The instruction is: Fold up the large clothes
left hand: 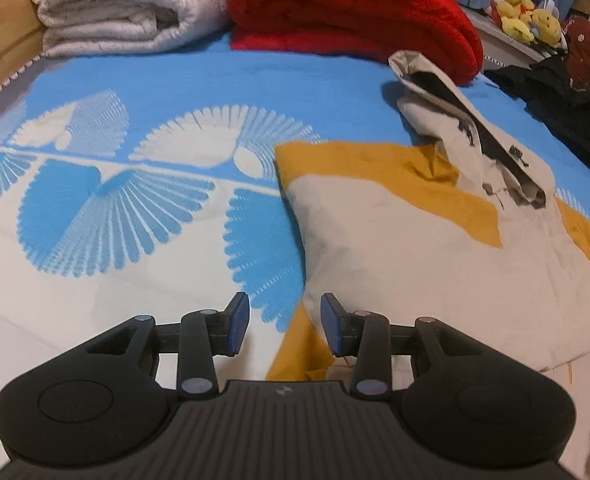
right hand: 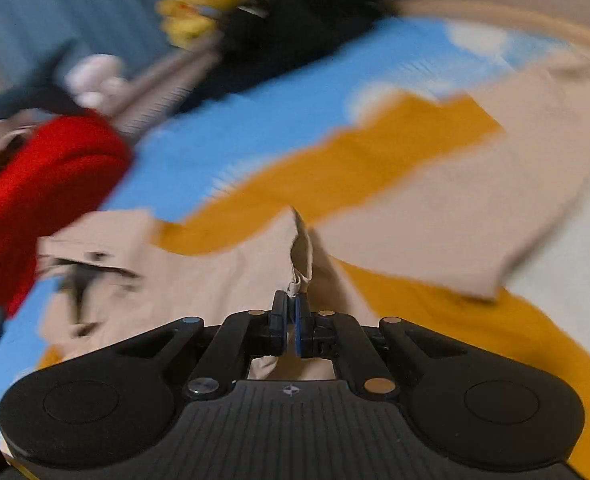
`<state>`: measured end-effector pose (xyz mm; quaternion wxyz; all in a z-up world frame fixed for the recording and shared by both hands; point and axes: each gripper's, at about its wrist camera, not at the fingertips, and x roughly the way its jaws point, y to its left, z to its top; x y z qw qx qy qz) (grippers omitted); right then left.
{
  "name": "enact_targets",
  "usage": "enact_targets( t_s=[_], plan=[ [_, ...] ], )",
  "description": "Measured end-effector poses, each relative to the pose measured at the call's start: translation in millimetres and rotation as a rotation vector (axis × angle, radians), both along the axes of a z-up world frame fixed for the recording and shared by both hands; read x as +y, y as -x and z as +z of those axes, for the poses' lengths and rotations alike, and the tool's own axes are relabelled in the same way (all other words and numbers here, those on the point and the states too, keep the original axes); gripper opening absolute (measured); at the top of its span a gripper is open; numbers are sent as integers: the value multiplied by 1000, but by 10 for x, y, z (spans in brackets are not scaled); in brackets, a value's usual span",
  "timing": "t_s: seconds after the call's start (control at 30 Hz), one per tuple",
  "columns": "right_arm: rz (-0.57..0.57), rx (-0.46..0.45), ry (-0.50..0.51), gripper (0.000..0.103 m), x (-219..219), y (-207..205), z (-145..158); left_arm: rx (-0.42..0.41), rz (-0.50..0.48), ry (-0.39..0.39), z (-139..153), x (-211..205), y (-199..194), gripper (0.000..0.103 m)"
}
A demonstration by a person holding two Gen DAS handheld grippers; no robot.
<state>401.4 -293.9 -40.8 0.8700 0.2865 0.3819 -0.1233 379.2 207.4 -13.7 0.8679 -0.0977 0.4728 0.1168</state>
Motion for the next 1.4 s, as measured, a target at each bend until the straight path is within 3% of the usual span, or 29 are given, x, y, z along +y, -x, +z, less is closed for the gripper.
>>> enact_targets(
  t_s=[0.17,0.33,0.43,0.5,0.6,0.67,0.73,0.8,0.83,0.93,1.07,1.13,1.2,1.3,1.4],
  plan=[
    [-16,-89,85,2,-70,7,171,-5,-25,74,-103,-55,-22,44],
    [-79,-53,89,3,-278,-35,95,30,-90,120,-277,-188,-46,54],
    [-107,-28,82,8,-357,-55,60,155,-139,0,-499,-310,-75,54],
    [-133,-60,113,8,-361,-10,118,192,-158,-70,-589,-341,-84,58],
    [-102,-151,94,15,-322,55,201,125,-143,-52,-481,-354,-89,56],
    [-37,-151,15,22,-309,12,130,62,-162,-16,-370,-393,-71,56],
    [26,-51,-85,26,-316,-86,-83,51,-181,31,-376,-418,-71,56],
    [48,127,-38,26,-288,-164,-324,129,-187,20,-524,-453,-83,56],
    [48,157,-10,26,-291,-163,-369,161,-192,-7,-603,-458,-79,56],
    [29,130,-37,26,-377,-128,-255,151,-194,-43,-551,-476,-65,57],
    [63,7,25,39,-437,-68,34,4,-237,-9,-305,-531,-15,58],
    [99,12,5,41,-496,-81,-2,60,-235,22,-462,-548,-32,58],
    [99,84,3,41,-543,-72,-111,144,-212,-14,-666,-556,-47,58],
    [54,91,-9,40,-668,-4,-88,104,-191,-82,-378,-683,12,58],
    [53,37,49,41,-837,50,85,-17,-231,-55,17,-855,120,61]
  ],
)
